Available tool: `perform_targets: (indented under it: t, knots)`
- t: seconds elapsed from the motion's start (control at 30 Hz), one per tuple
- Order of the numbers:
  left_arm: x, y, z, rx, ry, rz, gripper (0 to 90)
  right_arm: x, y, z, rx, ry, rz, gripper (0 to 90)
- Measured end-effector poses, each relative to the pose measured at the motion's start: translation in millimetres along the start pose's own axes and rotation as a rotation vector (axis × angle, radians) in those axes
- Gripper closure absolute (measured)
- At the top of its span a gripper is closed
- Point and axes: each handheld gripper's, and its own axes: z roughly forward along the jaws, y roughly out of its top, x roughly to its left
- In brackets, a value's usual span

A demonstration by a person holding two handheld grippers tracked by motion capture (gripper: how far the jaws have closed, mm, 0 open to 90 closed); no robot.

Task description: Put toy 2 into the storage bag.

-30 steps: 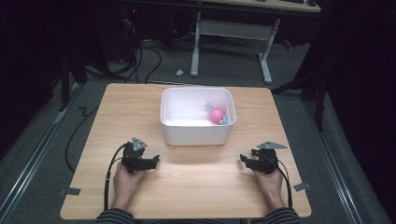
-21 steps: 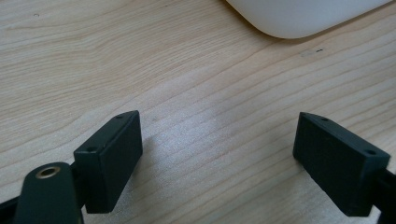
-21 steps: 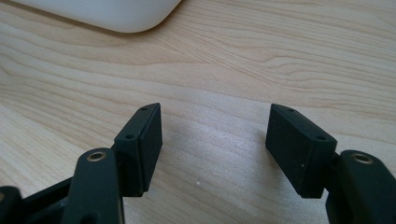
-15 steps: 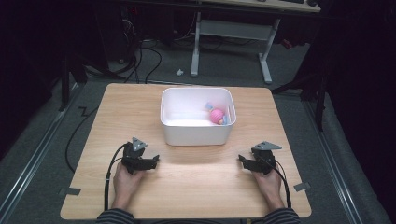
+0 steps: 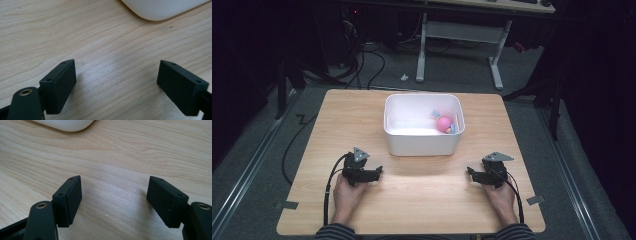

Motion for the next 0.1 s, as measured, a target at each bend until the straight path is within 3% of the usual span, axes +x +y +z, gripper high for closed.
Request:
perform_targets:
  t: [0.1]
  knots:
    - [0.0, 0.0, 0.0, 0.000, 0.000, 0.000, 15.8, 0.0, -0.1, 0.0, 0.000, -0.002, 0.002, 27.2]
